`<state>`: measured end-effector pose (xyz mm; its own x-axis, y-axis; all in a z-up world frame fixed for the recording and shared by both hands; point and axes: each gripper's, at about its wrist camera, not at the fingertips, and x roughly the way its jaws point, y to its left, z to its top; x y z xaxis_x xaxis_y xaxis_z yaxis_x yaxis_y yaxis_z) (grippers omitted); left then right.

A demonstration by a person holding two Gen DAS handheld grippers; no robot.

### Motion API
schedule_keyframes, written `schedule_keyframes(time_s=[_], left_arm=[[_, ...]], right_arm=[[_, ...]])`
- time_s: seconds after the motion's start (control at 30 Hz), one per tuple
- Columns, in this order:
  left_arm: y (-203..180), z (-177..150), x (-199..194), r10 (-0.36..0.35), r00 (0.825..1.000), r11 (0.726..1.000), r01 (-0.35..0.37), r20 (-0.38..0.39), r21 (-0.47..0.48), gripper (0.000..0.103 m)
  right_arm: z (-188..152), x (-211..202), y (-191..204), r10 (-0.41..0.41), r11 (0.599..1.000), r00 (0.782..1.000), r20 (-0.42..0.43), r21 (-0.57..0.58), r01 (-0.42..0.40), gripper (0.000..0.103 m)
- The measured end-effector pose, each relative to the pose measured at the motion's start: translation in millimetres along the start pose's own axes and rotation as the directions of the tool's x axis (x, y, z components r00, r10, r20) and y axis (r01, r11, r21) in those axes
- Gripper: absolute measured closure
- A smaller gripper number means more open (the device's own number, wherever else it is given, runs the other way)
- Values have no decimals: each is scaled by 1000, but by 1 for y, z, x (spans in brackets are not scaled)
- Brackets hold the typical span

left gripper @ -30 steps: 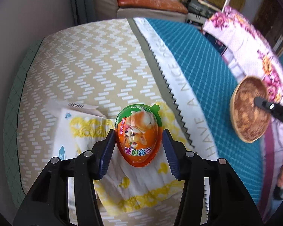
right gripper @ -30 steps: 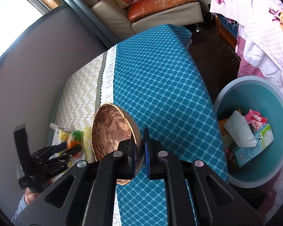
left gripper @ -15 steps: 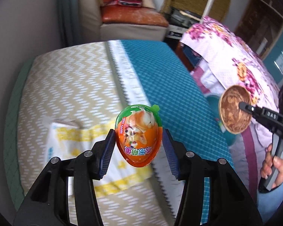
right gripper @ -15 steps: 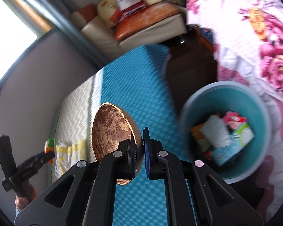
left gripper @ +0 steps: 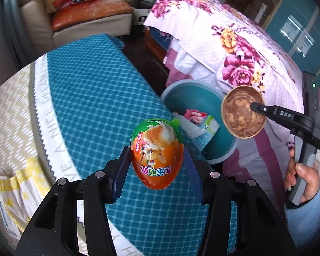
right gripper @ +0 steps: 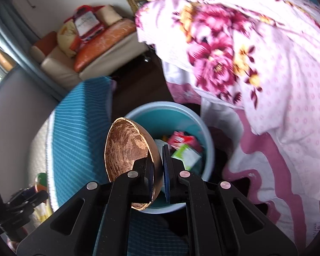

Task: Collect trash
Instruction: 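Carry the shell to the teal bin with right while left carries the candy egg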

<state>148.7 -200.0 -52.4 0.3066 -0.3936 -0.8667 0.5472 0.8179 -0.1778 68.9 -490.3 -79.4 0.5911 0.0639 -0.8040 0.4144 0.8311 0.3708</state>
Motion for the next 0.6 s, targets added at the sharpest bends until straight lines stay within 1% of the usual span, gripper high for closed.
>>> schedule_keyframes(time_s=[0.07,0.2,0.3,0.37,0.4,0.47,0.6], left_arm=[[-9,4,6,-1,1000,1000,1,-8,16,51],[-19,9,15,-3,1000,1000,3,-23,31,51],[-25,14,22,-5,999,999,6,-33,36,51],[-31,16,28,-4,999,999,6,-42,40,51],[-31,16,29,-6,999,999,8,-47,41,51],[-35,18,34,-8,998,999,11,-58,46,51],[-42,18,41,-7,997,998,11,-71,59,51]], right_arm=[[1,6,-11,-3,1000,1000,-12,1,3,95],[5,20,-19,2,1000,999,-38,-1,-2,94],[5,30,-19,12,1000,998,-55,-11,-13,88],[6,37,-23,17,1000,998,-65,-6,-17,79],[5,39,-24,18,1000,998,-67,-1,-18,78],[6,40,-29,21,1000,998,-65,21,-20,71],[5,39,-31,24,999,998,-52,27,-23,66]])
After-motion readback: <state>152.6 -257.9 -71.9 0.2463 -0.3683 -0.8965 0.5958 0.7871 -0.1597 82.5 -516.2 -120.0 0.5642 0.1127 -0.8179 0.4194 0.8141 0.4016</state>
